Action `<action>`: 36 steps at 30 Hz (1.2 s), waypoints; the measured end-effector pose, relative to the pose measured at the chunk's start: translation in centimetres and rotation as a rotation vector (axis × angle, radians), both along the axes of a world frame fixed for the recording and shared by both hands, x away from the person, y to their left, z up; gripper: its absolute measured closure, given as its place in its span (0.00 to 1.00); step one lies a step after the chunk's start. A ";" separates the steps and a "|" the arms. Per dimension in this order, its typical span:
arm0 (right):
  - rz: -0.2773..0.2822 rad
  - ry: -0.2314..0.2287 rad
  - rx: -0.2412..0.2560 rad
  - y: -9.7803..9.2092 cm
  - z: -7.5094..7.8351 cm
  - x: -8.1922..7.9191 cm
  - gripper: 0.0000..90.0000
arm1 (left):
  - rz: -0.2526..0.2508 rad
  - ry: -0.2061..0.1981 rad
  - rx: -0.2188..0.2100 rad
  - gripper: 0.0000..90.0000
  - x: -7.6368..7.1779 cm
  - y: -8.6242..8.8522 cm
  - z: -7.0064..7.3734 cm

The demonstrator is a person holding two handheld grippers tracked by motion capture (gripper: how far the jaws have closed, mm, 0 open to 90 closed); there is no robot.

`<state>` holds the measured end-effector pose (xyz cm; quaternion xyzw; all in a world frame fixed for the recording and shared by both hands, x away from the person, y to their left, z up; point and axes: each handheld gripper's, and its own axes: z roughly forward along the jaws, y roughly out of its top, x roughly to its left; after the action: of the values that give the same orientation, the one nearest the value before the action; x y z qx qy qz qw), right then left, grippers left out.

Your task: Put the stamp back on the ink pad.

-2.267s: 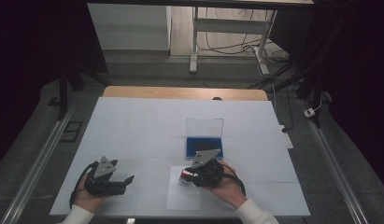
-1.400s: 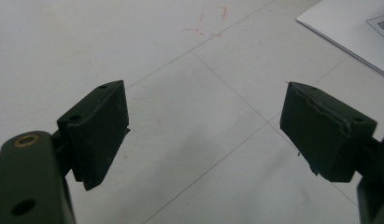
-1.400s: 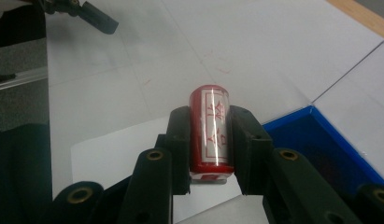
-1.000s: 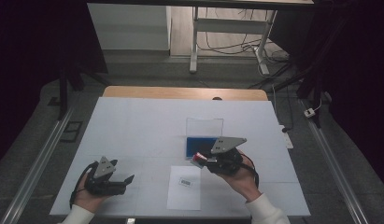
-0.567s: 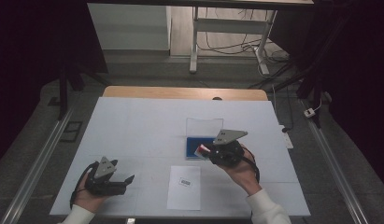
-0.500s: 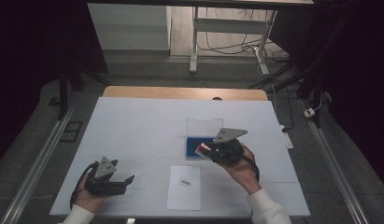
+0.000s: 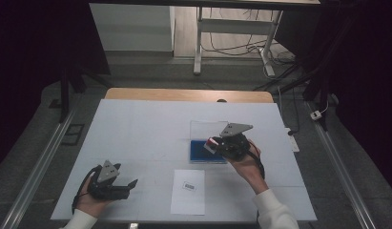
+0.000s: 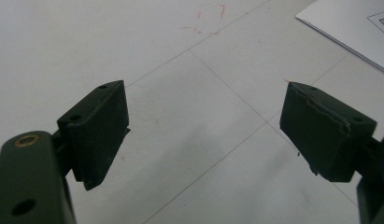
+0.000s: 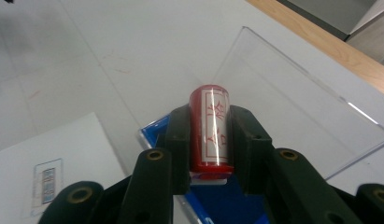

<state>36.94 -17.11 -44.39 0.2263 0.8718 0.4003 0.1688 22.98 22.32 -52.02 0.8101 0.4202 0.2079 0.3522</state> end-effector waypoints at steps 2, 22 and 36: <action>-0.003 0.003 0.008 0.0 -0.1 0.4 0.77 | 0.000 0.001 0.000 0.18 0.0 -0.1 0.0; -0.028 0.069 -0.125 1.9 -3.4 2.9 0.77 | 0.000 0.004 -0.002 0.18 -0.1 0.1 -0.2; -0.035 0.073 -0.024 1.3 -3.1 2.6 0.51 | 0.007 0.005 -0.004 0.18 -0.2 0.2 -0.1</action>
<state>39.54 -15.79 -47.46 0.2537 0.8781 0.3784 0.1465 22.82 22.51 -52.14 0.8083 0.4246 0.2061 0.3521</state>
